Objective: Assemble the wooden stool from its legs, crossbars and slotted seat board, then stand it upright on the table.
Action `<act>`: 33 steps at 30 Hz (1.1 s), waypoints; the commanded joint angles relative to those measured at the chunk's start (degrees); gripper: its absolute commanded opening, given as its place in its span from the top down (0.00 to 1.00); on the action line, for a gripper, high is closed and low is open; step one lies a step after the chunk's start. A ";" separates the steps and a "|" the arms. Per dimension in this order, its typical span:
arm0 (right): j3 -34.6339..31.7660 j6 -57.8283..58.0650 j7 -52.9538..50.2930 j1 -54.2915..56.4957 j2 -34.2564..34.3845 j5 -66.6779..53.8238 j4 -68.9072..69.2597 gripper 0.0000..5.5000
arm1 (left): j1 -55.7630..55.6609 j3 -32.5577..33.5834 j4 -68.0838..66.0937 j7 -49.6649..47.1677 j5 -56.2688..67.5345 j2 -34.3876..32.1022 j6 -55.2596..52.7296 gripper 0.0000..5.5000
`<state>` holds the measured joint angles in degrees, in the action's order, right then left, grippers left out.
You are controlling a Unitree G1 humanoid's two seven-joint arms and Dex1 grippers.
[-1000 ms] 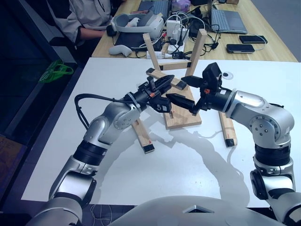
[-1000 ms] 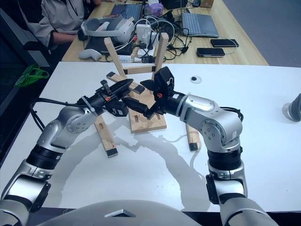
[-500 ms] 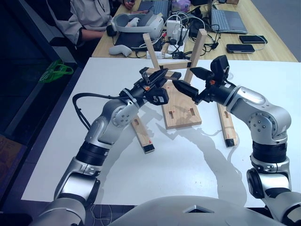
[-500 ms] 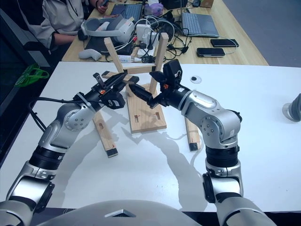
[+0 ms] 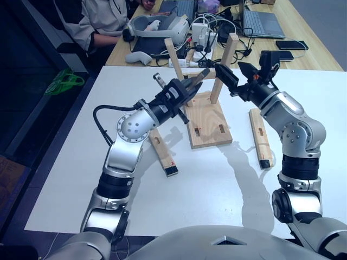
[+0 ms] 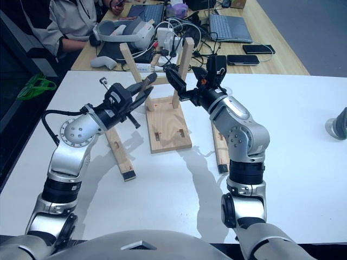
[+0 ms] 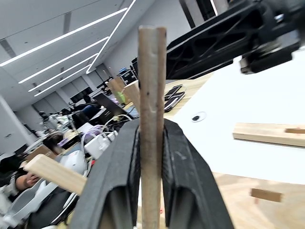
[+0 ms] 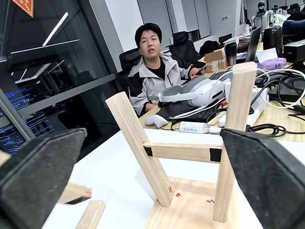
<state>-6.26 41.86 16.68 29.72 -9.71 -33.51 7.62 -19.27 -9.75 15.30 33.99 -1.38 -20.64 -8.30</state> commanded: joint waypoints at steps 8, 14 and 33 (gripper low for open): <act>1.20 1.16 -0.47 1.28 0.69 1.16 -0.74 0.02 | 1.13 -3.46 1.03 3.56 -1.30 -3.51 2.43 0.93; 2.12 2.07 -0.30 1.23 2.11 0.06 0.71 0.02 | 0.45 -4.32 -0.27 2.71 -3.33 -3.99 4.06 0.93; 8.43 4.70 2.00 -0.07 5.24 -0.66 4.40 0.02 | -1.73 -5.29 -3.74 2.14 -6.61 -4.40 7.13 0.93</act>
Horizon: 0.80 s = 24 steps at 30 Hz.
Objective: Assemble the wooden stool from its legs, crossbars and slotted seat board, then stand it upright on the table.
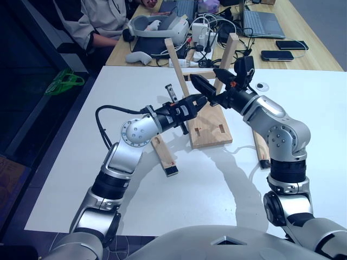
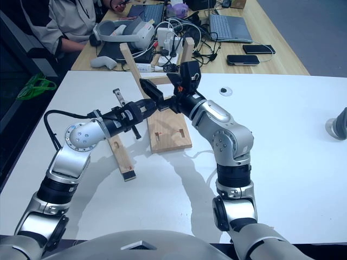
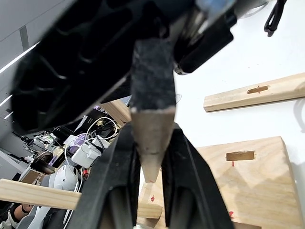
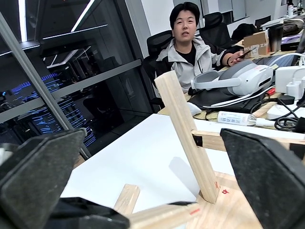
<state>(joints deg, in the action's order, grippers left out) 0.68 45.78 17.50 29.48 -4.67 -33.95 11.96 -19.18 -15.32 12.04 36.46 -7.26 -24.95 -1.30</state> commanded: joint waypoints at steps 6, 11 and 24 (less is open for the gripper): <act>-1.65 -2.32 -2.80 1.21 0.64 2.03 -2.71 0.02 | -0.23 3.69 -0.58 -1.55 0.11 -1.18 -2.09 0.93; -4.77 -5.01 -6.47 1.75 1.24 3.95 -5.40 0.02 | 1.27 8.35 -0.33 -2.76 2.82 -1.55 -6.42 0.93; -4.63 -3.26 -6.20 -2.83 -0.08 4.38 -1.63 0.02 | 6.68 24.34 18.77 -12.33 5.52 3.56 -71.27 0.93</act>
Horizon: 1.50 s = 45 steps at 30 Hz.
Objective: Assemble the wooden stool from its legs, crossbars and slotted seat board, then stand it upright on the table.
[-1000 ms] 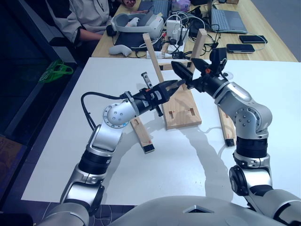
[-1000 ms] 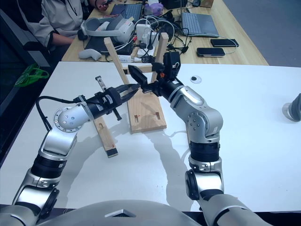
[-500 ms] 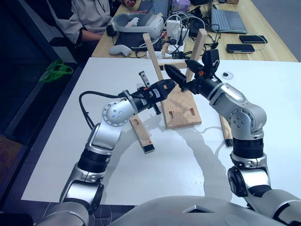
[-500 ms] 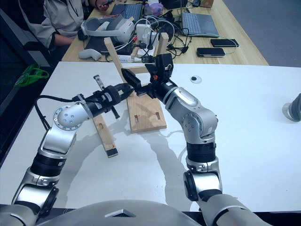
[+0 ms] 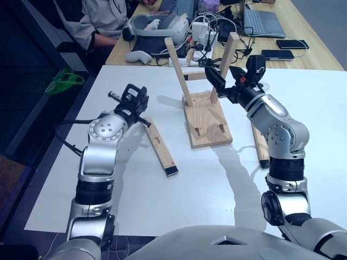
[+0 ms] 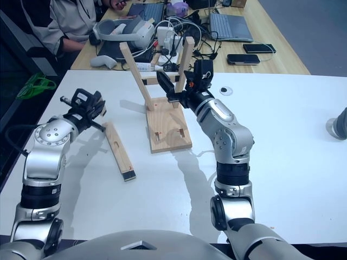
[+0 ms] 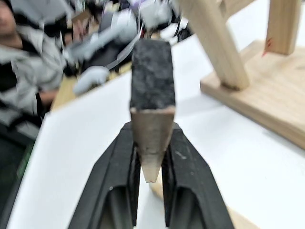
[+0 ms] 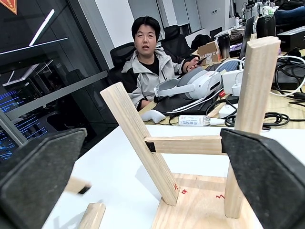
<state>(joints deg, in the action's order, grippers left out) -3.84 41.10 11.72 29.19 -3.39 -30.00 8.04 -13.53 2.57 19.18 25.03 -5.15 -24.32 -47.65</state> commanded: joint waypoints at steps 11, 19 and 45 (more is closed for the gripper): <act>0.02 1.60 -1.06 -5.09 -1.49 0.50 4.06 0.02 | -10.58 23.48 21.36 -12.11 -0.85 25.21 -44.85 0.93; 0.59 1.50 -1.59 -6.13 -1.53 0.48 4.50 0.02 | -11.43 31.59 23.30 -18.16 -5.78 39.78 -44.85 0.93; 1.24 1.76 -1.27 -5.55 -2.15 0.69 4.30 0.02 | -8.61 25.00 14.55 -15.48 0.50 28.47 -44.84 0.93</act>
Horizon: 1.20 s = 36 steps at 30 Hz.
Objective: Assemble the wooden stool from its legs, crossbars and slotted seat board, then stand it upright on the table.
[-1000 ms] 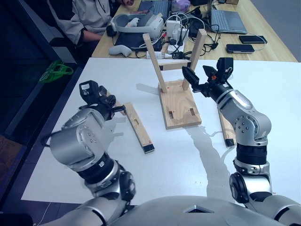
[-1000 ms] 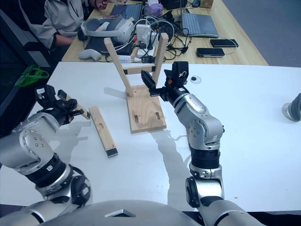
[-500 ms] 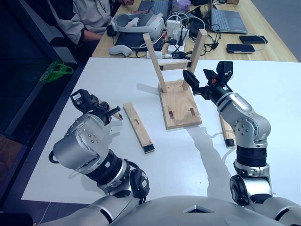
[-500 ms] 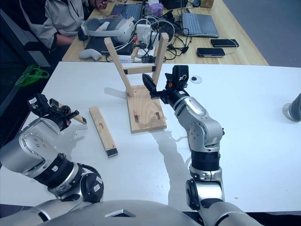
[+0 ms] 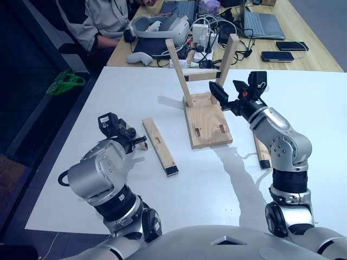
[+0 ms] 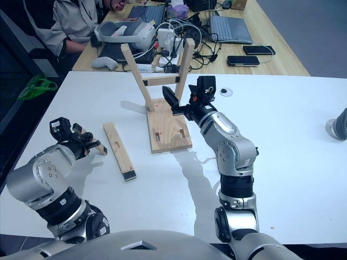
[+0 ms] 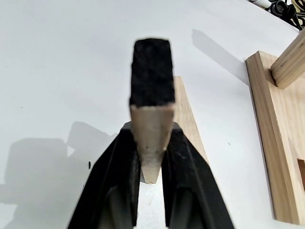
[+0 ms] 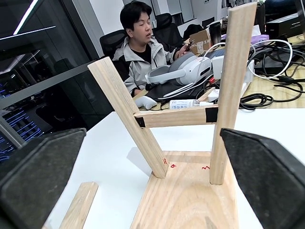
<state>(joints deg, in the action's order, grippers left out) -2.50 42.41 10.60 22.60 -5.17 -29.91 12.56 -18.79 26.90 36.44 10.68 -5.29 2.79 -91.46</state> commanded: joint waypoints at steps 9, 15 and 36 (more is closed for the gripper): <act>-0.01 0.38 -0.53 0.65 -0.44 0.83 -0.01 0.02 | -8.36 2.71 -5.71 -3.46 2.89 7.21 -1.01 0.93; 0.14 0.53 0.25 1.09 -1.02 0.87 -1.04 0.02 | -5.95 -1.21 -1.50 -0.62 6.55 -1.81 -1.02 0.93; -8.65 -9.95 8.39 -16.02 -8.11 -0.88 9.39 0.02 | 1.43 -2.48 -0.31 6.70 22.05 -5.72 0.60 0.93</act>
<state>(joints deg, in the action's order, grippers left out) -9.17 33.85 18.43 9.14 -12.30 -30.04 19.50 -17.35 24.46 36.39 17.50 15.92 -2.79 -90.80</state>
